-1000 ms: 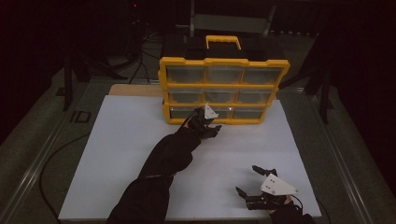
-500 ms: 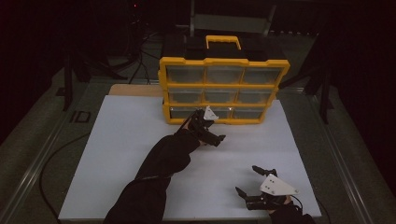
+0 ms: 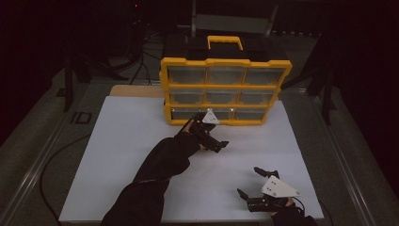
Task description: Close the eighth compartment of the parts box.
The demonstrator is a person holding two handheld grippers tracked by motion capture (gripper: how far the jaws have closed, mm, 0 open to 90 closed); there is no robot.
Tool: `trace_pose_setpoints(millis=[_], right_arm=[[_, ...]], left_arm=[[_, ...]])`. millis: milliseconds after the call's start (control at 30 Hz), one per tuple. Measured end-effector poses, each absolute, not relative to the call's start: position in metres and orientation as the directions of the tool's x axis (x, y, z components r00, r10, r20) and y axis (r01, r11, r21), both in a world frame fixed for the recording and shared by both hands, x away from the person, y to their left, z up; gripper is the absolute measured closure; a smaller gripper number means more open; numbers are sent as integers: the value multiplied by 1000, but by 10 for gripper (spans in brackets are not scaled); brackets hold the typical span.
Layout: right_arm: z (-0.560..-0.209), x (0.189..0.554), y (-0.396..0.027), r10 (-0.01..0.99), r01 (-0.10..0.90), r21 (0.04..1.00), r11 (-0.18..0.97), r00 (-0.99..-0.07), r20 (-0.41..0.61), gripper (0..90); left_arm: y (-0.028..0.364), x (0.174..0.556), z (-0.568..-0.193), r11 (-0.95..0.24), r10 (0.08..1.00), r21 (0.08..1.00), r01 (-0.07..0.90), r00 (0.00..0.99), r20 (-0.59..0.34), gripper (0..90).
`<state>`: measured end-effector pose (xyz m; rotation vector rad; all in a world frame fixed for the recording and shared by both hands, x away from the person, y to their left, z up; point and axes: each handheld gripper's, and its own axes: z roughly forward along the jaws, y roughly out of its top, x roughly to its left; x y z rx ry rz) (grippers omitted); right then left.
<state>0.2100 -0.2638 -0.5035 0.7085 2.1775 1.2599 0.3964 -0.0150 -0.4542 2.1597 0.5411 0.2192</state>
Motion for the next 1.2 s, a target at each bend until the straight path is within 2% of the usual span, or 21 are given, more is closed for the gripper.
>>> trace_pose_setpoints(millis=[567,1200], right_arm=[[-503,210,-264,665,180,885,430,-726,-176,84],[-504,210,-263,665,180,883,434,-725,-179,84]], left_arm=[[0,379,-451,-529,412,806,267,911,-31,0],[43,342,-466,-517,396,820,245,918,-25,0]])
